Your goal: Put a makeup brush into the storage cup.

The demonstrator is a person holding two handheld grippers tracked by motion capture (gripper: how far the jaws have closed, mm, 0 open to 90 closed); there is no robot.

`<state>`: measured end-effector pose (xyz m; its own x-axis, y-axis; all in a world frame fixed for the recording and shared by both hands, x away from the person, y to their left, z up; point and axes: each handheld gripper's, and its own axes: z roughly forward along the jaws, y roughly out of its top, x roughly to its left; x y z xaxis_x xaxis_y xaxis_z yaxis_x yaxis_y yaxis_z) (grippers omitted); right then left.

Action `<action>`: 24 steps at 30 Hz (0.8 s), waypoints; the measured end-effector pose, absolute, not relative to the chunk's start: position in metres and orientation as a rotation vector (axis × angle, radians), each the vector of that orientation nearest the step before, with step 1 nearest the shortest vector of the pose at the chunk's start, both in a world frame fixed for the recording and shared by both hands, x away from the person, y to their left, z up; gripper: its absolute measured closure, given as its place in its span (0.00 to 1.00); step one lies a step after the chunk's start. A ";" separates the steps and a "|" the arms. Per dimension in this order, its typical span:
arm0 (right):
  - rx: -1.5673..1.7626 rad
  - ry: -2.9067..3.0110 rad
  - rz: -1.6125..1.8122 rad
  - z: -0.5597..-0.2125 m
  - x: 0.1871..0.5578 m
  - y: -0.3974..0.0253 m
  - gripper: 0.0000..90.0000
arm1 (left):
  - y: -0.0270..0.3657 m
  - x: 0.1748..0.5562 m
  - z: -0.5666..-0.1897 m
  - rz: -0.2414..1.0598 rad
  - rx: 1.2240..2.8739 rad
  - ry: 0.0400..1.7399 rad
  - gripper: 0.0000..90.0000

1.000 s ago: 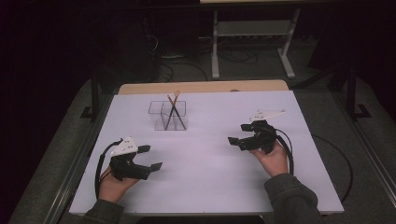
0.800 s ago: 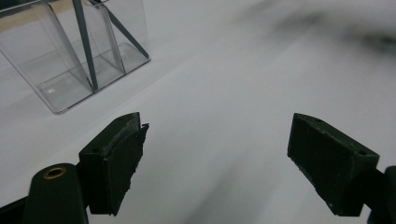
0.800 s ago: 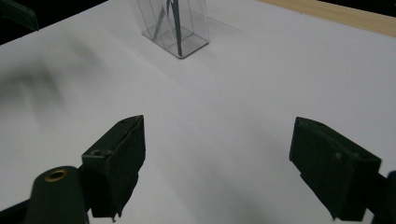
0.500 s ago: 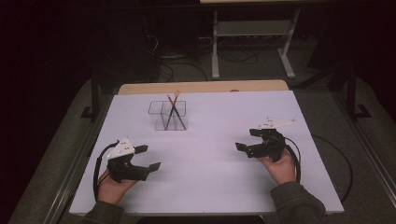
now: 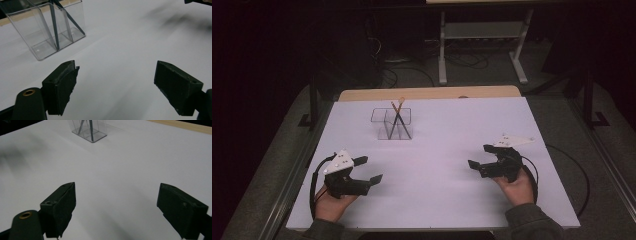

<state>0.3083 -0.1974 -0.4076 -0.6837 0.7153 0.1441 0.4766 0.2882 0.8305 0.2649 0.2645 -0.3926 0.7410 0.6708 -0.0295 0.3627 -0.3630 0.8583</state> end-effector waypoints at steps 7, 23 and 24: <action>1.109 2.280 1.354 -0.411 0.301 -0.202 0.16 | 0.267 0.261 -0.392 0.427 1.963 0.810 0.18; 1.145 2.212 1.367 -0.415 0.285 -0.215 0.16 | 0.273 0.257 -0.391 0.456 1.943 0.833 0.18; 1.149 2.211 1.370 -0.415 0.284 -0.216 0.16 | 0.274 0.257 -0.391 0.456 1.944 0.834 0.18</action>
<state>0.2837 -0.2157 -0.4148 -0.6365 0.7560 0.1524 0.4731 0.2267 0.8514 0.2565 0.2737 -0.3912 0.6990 0.7147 -0.0244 0.3653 -0.3276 0.8713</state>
